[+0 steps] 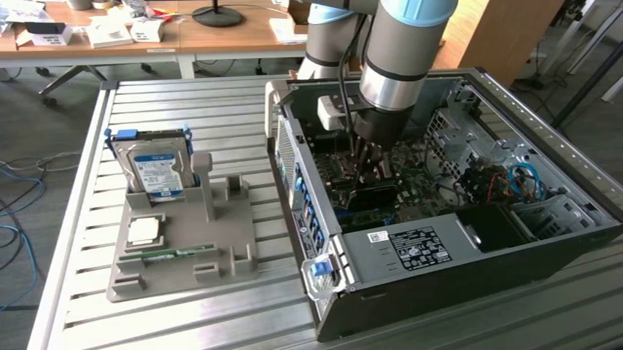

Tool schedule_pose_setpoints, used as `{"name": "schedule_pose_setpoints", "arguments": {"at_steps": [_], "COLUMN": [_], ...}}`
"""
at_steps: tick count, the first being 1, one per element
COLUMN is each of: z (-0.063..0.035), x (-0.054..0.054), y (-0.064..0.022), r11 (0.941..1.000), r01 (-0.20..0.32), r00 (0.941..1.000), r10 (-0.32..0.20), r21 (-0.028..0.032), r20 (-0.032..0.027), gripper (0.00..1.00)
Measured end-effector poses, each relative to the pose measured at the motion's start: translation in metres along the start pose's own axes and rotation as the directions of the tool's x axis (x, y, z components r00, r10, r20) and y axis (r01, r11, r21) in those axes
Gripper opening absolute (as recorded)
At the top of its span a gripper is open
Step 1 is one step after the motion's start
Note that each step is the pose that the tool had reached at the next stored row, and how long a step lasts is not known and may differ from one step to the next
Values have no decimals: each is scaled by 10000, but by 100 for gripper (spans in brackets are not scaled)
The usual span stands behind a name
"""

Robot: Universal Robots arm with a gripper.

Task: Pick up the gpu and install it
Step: 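Press down on the gpu until it lock into place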

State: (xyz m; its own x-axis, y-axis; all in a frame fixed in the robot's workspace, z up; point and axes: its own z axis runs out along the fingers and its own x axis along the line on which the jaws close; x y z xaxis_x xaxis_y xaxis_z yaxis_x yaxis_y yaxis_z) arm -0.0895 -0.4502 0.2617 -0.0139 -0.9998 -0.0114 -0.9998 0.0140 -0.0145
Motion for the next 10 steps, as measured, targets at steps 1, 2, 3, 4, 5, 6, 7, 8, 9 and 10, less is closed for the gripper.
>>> {"name": "schedule_pose_setpoints", "arguments": {"at_steps": [1,2,3,4,5,6,7,8,9,10], "z": [0,0,1,4,5,5,5,6,7,7], "x": [0,0,0,0,0,0,0,0,0,0], "y": [0,0,0,0,0,0,0,0,0,0], "r11": [10000,10000,10000,10000,10000,10000,10000,10000,10000,10000], "r01": [0,0,0,-1,0,0,0,0,0,-1], "r00": [10000,10000,10000,10000,10000,10000,10000,10000,10000,10000], "r10": [0,0,0,1,0,0,0,0,0,1], "r21": [0,0,0,-1,-1,-1,-1,0,0,0], "r20": [0,1,-1,-2,-3,-3,-2,-1,0,1], "gripper": [11,11,11,11,11,11,11,11,11,11]}}
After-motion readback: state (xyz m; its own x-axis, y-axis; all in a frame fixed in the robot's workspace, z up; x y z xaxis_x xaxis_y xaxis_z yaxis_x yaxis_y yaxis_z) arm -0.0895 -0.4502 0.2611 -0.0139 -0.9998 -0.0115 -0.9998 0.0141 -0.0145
